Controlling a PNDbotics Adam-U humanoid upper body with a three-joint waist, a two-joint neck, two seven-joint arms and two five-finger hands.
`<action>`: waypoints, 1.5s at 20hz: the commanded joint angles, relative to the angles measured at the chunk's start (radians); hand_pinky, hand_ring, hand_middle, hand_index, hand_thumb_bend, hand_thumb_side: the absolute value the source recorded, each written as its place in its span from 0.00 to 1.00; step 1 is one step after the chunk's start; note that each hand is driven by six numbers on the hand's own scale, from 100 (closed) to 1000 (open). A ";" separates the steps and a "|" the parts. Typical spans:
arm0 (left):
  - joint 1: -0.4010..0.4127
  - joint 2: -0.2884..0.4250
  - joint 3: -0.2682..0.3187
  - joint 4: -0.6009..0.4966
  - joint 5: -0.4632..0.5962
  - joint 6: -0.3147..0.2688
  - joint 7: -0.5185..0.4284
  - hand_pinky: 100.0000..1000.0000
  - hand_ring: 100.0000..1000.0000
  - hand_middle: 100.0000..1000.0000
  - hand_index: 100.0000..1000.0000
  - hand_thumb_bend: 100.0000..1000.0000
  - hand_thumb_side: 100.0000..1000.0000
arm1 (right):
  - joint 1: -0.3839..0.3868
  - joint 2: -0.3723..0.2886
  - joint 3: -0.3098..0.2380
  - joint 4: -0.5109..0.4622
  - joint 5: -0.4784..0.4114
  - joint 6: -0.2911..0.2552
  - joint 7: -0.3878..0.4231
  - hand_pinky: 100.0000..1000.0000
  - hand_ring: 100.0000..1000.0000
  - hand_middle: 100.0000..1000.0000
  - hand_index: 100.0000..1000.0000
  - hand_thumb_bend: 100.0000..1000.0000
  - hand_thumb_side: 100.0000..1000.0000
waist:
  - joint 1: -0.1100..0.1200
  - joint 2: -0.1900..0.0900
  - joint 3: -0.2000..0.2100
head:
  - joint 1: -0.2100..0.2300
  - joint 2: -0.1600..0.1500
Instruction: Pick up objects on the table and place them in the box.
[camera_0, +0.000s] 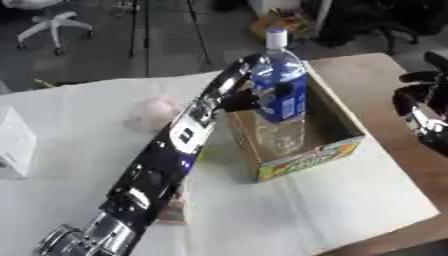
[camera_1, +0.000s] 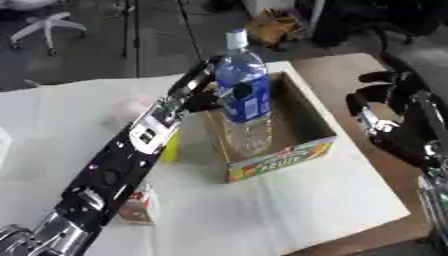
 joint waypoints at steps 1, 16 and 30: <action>-0.003 0.015 0.012 -0.003 -0.048 0.000 0.020 0.63 0.93 0.75 0.80 0.64 0.73 | -0.011 -0.011 -0.007 -0.013 -0.004 -0.002 -0.001 0.73 0.67 0.70 1.00 0.37 0.34 | -0.004 -0.007 0.000 | -0.004 -0.010; -0.035 0.029 0.026 -0.042 -0.218 0.012 0.040 0.70 0.96 0.82 0.86 1.00 0.66 | -0.014 -0.010 -0.005 -0.013 -0.006 -0.004 0.002 0.73 0.67 0.71 1.00 0.37 0.34 | -0.005 -0.014 -0.003 | -0.003 -0.016; -0.051 0.060 0.037 -0.112 -0.112 0.050 0.026 0.70 0.96 0.81 0.86 0.97 0.66 | -0.012 -0.010 -0.006 -0.010 -0.006 -0.003 0.001 0.73 0.67 0.70 1.00 0.36 0.34 | -0.006 -0.015 0.003 | -0.006 -0.013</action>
